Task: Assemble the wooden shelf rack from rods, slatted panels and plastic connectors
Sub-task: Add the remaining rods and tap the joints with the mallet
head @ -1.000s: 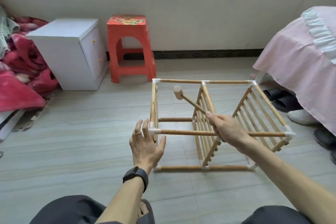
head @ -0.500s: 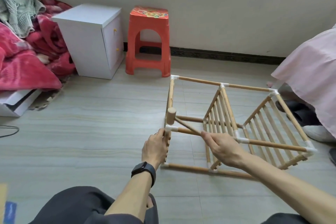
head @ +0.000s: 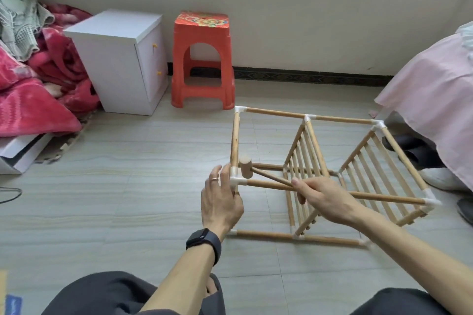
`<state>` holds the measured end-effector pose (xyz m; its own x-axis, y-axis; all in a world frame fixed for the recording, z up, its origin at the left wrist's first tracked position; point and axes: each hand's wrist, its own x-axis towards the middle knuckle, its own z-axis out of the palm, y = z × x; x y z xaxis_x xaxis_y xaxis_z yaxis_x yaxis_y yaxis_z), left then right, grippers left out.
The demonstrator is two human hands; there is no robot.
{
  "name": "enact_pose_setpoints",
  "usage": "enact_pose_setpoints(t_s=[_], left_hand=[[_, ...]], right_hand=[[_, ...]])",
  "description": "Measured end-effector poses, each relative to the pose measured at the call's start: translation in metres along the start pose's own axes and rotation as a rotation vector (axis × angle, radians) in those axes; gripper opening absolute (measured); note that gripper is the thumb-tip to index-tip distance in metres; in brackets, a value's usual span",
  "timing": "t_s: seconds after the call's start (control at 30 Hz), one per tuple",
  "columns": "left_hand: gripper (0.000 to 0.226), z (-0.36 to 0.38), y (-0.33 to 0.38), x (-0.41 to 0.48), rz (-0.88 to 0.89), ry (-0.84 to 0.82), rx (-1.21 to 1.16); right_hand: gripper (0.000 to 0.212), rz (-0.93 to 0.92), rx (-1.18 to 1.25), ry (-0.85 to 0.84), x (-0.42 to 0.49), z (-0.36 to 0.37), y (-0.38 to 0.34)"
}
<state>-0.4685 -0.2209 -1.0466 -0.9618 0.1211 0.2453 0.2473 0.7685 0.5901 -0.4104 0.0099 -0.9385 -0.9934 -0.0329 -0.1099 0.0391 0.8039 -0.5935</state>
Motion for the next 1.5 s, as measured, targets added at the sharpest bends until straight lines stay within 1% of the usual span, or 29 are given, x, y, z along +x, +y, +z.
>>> enact_pose_setpoints(t_s=[0.03,0.07,0.13,0.2,0.27,0.33,0.4,0.43,0.47,0.53,0.6,0.67,0.77,0.87,0.97,1.17,1.27,1.33,1.43,1.47,1.5], left_hand=[[0.072,-0.002,0.007,0.002,0.084,0.042,0.032],[0.08,-0.001,0.016,0.005,0.178,0.059,0.068],[0.086,0.007,0.034,0.009,0.339,0.044,0.157],[0.087,0.021,0.051,0.011,0.449,0.019,0.248],[0.088,0.04,0.069,0.012,0.534,-0.046,0.329],[0.082,0.061,0.088,0.009,0.582,-0.141,0.429],[0.066,0.082,0.103,0.005,0.553,-0.238,0.499],[0.06,0.091,0.107,0.002,0.518,-0.243,0.507],[0.056,0.098,0.109,0.0,0.49,-0.223,0.495],[0.054,0.109,0.105,-0.003,0.509,-0.123,0.439],[0.055,0.12,0.093,-0.001,0.576,0.018,0.371],[0.055,0.127,0.084,0.002,0.629,0.097,0.353],[0.05,0.139,0.08,0.005,0.641,0.158,0.362],[0.047,0.147,0.08,0.005,0.617,0.227,0.364],[0.047,0.151,0.08,0.006,0.61,0.262,0.367],[0.047,0.15,0.08,0.005,0.603,0.245,0.382],[0.048,0.145,0.084,0.002,0.578,0.201,0.373],[0.048,0.142,0.088,0.001,0.556,0.161,0.372],[0.05,0.135,0.092,-0.001,0.526,0.098,0.394],[0.053,0.133,0.094,-0.001,0.514,0.079,0.41],[0.056,0.132,0.097,0.0,0.504,0.058,0.421]], right_hand=[[0.053,0.01,0.009,-0.01,-0.005,-0.009,0.004],[0.048,0.025,0.031,-0.021,-0.012,-0.018,0.011],[0.041,0.074,0.098,-0.062,-0.034,-0.034,0.033],[0.039,0.176,0.107,-0.128,-0.063,-0.044,0.062],[0.039,0.29,0.002,-0.15,-0.088,-0.041,0.092],[0.041,0.376,-0.228,-0.157,-0.101,-0.02,0.122],[0.032,0.463,-0.479,-0.211,-0.101,0.013,0.147],[0.028,0.498,-0.564,-0.252,-0.099,0.03,0.156],[0.027,0.518,-0.619,-0.291,-0.096,0.044,0.165],[0.028,0.528,-0.654,-0.329,-0.085,0.061,0.179],[0.029,0.534,-0.625,-0.329,-0.075,0.072,0.191],[0.031,0.559,-0.589,-0.374,-0.068,0.085,0.199],[0.033,0.586,-0.57,-0.469,-0.065,0.106,0.21],[0.032,0.594,-0.58,-0.478,-0.059,0.101,0.219],[0.028,0.595,-0.598,-0.441,-0.05,0.09,0.228],[0.022,0.613,-0.568,-0.423,-0.067,0.128,0.223],[0.022,0.629,-0.55,-0.429,-0.07,0.124,0.224],[0.023,0.678,-0.507,-0.418,-0.072,0.116,0.226],[0.018,0.775,-0.378,-0.356,-0.082,0.105,0.235],[0.019,0.825,-0.276,-0.296,-0.087,0.1,0.241],[0.027,0.885,-0.128,-0.208,-0.094,0.095,0.248]])
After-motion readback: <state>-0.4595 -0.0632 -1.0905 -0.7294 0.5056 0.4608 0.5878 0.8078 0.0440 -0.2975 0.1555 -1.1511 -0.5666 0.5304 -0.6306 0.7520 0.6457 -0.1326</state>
